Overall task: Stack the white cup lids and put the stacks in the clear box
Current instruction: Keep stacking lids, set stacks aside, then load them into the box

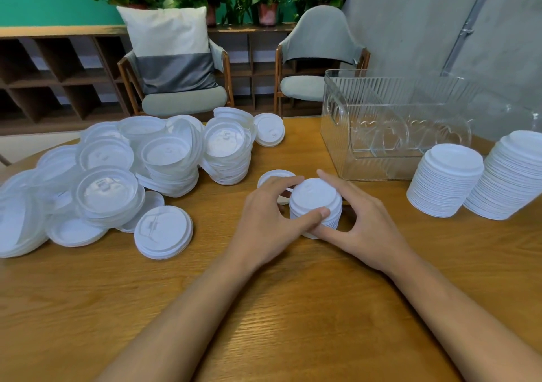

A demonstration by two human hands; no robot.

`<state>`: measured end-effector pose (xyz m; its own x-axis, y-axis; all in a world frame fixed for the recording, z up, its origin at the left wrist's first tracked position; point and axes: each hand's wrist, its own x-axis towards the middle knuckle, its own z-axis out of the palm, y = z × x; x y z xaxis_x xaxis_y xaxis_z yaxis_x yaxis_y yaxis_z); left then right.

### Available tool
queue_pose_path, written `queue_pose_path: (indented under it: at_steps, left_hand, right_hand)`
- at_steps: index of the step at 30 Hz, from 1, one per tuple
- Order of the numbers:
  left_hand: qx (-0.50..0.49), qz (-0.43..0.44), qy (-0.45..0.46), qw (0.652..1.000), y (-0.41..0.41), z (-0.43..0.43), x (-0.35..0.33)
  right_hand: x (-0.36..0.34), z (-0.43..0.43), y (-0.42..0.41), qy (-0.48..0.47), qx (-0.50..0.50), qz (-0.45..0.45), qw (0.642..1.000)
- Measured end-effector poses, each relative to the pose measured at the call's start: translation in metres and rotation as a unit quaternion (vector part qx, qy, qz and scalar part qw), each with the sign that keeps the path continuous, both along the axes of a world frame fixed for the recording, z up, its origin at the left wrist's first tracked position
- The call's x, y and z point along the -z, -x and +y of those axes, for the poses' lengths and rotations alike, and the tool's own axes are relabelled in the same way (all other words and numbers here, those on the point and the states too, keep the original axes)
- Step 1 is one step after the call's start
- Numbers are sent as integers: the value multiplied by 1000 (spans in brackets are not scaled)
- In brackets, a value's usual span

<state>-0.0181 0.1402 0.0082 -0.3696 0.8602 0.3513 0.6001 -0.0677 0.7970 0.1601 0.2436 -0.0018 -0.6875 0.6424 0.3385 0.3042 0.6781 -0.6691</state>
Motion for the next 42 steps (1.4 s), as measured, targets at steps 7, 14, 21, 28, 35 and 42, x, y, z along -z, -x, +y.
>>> queue_pose_path:
  at_steps: [7,14,21,28,35,42]
  left_hand:
    - [8,16,-18,1000,-1,-1,-2]
    - [9,-8,-10,1000,0,2,3]
    - [28,-48,-2,998,2,5,11]
    - [4,17,-50,999,22,0,3]
    - [-43,152,25,987,38,5,18]
    - [-84,152,-1,985,43,7,19]
  right_hand:
    - [0,1,-1,15,-6,-6,1000]
    - [1,2,-1,11,-13,6,1000]
    - [1,2,-1,22,-18,-1,1000]
    - [0,1,-1,15,9,-6,1000]
    - [2,2,-2,3,13,-7,1000]
    - [1,1,-2,7,10,-7,1000]
